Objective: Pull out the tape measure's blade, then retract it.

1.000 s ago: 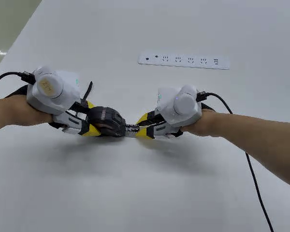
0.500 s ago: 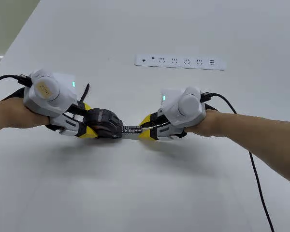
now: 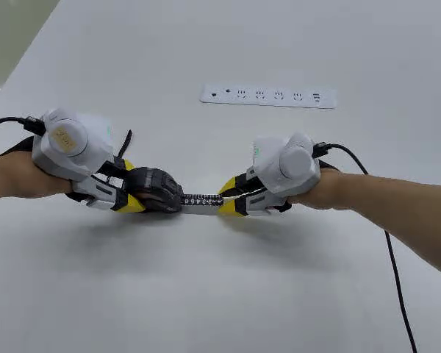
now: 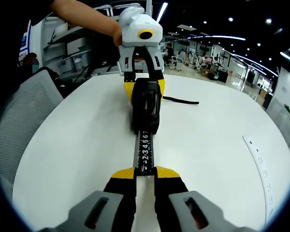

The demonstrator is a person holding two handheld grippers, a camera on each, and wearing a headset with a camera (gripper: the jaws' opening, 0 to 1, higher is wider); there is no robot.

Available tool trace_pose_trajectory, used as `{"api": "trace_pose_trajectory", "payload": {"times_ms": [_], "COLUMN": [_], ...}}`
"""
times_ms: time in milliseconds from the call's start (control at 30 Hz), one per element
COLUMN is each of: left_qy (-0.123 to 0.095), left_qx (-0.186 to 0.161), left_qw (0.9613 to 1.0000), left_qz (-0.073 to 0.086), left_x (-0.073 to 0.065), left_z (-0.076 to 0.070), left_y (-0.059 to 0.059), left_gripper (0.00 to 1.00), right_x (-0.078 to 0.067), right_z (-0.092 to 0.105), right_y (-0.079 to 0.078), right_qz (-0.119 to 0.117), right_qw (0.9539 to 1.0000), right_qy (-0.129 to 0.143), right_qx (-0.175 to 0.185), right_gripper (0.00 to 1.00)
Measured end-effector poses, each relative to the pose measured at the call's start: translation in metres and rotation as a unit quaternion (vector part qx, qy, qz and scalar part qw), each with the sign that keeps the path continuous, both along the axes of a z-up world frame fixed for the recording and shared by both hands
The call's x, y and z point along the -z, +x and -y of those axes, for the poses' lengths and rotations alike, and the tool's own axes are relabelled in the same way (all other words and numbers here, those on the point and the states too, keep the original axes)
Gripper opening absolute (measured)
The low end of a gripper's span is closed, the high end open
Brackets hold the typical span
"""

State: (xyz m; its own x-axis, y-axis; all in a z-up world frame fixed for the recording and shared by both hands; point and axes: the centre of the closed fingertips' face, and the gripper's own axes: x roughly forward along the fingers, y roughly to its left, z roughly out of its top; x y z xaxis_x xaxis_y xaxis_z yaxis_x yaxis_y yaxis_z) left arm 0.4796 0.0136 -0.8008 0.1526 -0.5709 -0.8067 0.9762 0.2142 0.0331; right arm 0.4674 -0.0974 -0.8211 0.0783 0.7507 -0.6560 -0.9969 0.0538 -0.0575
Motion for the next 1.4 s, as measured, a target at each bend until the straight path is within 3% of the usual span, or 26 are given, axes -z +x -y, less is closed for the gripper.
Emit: {"api": "trace_pose_trajectory", "payload": {"times_ms": [1400], "left_qy": [0.000], "left_qx": [-0.001], "left_qw": [1.0000], "left_qz": [-0.002], "left_x": [0.000], "left_z": [0.001], "left_y": [0.000], "left_gripper": [0.29], "right_x": [0.001], "right_z": [0.051], "right_y": [-0.004], "right_qz": [-0.026], "right_qw": [0.9996], "right_qy": [-0.009], "right_qx": [0.011], "right_gripper": [0.12]}}
